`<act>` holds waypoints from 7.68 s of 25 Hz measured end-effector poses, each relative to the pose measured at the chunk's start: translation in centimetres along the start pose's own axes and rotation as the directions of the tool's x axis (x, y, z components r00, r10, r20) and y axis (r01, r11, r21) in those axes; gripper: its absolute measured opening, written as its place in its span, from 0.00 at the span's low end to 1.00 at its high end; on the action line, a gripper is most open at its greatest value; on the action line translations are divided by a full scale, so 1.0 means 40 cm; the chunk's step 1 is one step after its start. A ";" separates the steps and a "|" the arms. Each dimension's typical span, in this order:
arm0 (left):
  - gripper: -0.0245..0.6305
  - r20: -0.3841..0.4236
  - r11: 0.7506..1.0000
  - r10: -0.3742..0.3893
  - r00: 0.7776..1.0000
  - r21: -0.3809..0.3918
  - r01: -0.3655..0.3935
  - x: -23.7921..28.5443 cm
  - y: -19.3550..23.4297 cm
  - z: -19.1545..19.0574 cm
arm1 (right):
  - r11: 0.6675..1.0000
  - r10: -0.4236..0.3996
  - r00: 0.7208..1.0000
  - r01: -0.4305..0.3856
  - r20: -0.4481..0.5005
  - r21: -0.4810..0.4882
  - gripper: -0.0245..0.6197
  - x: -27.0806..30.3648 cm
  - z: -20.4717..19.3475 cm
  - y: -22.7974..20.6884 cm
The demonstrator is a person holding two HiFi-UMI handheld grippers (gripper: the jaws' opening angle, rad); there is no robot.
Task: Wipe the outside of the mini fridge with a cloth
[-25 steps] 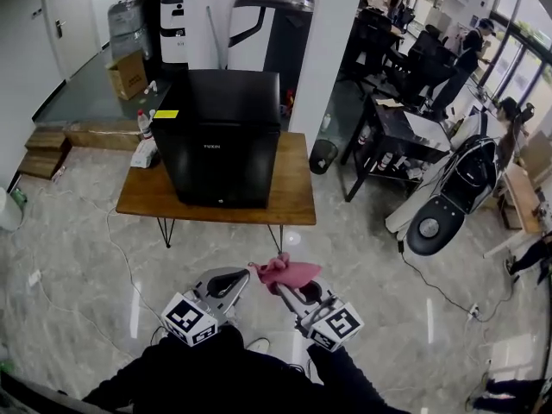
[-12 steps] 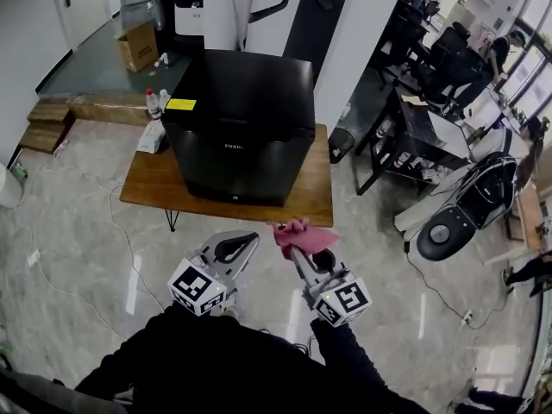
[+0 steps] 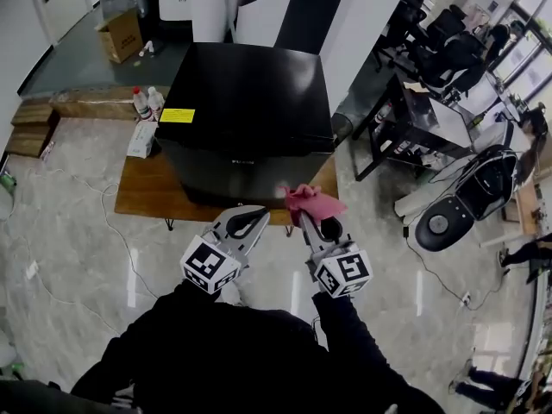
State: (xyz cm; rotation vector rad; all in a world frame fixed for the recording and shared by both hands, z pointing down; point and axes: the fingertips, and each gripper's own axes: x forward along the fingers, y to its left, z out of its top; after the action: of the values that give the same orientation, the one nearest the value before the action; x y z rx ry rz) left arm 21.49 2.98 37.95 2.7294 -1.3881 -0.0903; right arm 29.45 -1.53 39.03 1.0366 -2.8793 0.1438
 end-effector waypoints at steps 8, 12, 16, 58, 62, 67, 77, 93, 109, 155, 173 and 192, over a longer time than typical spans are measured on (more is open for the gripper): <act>0.05 -0.002 1.000 -0.010 1.000 0.007 0.010 0.080 0.098 -0.028 | 0.995 -0.088 0.996 0.088 -0.009 -0.043 0.23 0.149 -0.007 -0.095; 0.05 0.004 1.000 0.014 1.000 -0.003 -0.014 0.121 0.126 -0.043 | 0.996 -0.078 0.997 0.077 -0.017 -0.039 0.24 0.205 -0.019 -0.134; 0.05 0.006 0.999 0.053 0.999 -0.009 -0.053 0.151 0.157 -0.066 | 0.999 -0.046 0.999 0.046 -0.026 -0.020 0.24 0.245 -0.044 -0.154; 0.05 -0.400 0.947 0.210 0.892 -0.144 -0.287 0.227 0.306 -0.819 | 0.991 0.024 0.836 0.051 -0.549 0.121 0.23 0.397 -0.882 -0.206; 0.05 -0.417 0.942 0.212 0.884 -0.154 -0.298 0.186 0.302 -0.839 | 0.990 0.019 0.795 0.068 -0.606 0.120 0.24 0.404 -0.966 -0.211; 0.05 -0.415 0.941 0.220 0.883 -0.147 -0.304 0.134 0.311 -0.818 | 0.997 0.015 0.771 0.037 -0.637 0.068 0.23 0.395 -0.983 -0.188; 0.05 -0.224 0.940 0.300 0.927 -0.095 -0.327 -0.060 0.363 -0.486 | 0.990 0.132 0.923 -0.107 -0.361 0.090 0.23 0.379 -0.535 0.077; 0.05 0.017 0.876 0.483 0.876 0.010 -0.483 -0.348 0.514 -0.092 | 0.933 0.314 0.948 -0.297 -0.054 0.201 0.23 0.582 -0.097 0.411; 0.05 -0.049 0.892 0.452 0.891 -0.004 -0.453 -0.319 0.594 -0.198 | 0.774 0.357 0.927 -0.224 -0.115 0.592 0.23 0.665 -0.258 0.412; 0.05 -0.413 0.876 0.391 0.822 -0.106 -0.470 -0.300 0.637 -0.781 | 0.665 0.354 0.732 0.241 -0.583 0.707 0.22 0.705 -1.090 0.329; 0.05 -0.106 0.943 0.316 0.943 -0.078 -0.325 -0.303 0.402 -0.146 | 0.953 0.299 0.930 -0.278 -0.213 0.122 0.22 0.417 -0.256 0.381; 0.05 0.051 0.944 0.313 0.948 0.090 -0.317 -0.044 0.427 0.448 | 0.806 0.259 0.957 -0.287 -0.128 -0.517 0.22 0.436 0.399 0.134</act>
State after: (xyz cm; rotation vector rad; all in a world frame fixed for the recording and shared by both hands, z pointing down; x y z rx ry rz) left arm 5.15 -6.38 21.80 2.5475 -1.8656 -0.0533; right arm 11.97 -10.26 24.69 0.5010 -2.7411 -0.5762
